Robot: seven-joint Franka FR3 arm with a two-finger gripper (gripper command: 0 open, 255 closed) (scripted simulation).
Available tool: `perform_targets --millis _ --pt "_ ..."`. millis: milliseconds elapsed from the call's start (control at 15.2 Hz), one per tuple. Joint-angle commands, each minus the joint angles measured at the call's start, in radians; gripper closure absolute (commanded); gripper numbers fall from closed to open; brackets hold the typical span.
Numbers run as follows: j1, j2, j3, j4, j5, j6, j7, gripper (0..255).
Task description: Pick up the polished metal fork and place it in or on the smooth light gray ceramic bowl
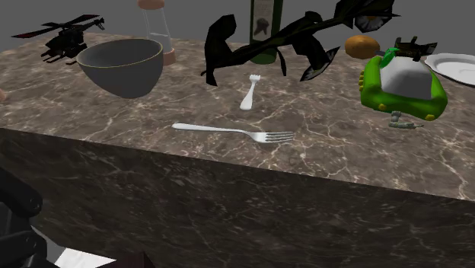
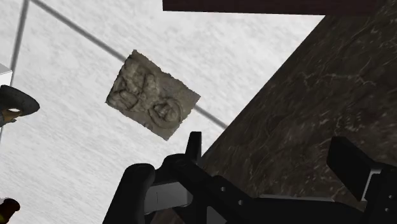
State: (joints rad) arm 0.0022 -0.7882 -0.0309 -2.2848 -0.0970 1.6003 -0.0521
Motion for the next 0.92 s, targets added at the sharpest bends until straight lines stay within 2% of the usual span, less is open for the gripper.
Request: perform_targets --millis 0,396,858 --pt "0.0 0.0 0.0 0.0 0.0 0.0 0.0 0" --pt "-0.003 0.109 0.131 0.019 0.086 0.074 0.239 0" --pt "-0.018 0.301 0.271 0.117 0.142 0.16 0.51 0"
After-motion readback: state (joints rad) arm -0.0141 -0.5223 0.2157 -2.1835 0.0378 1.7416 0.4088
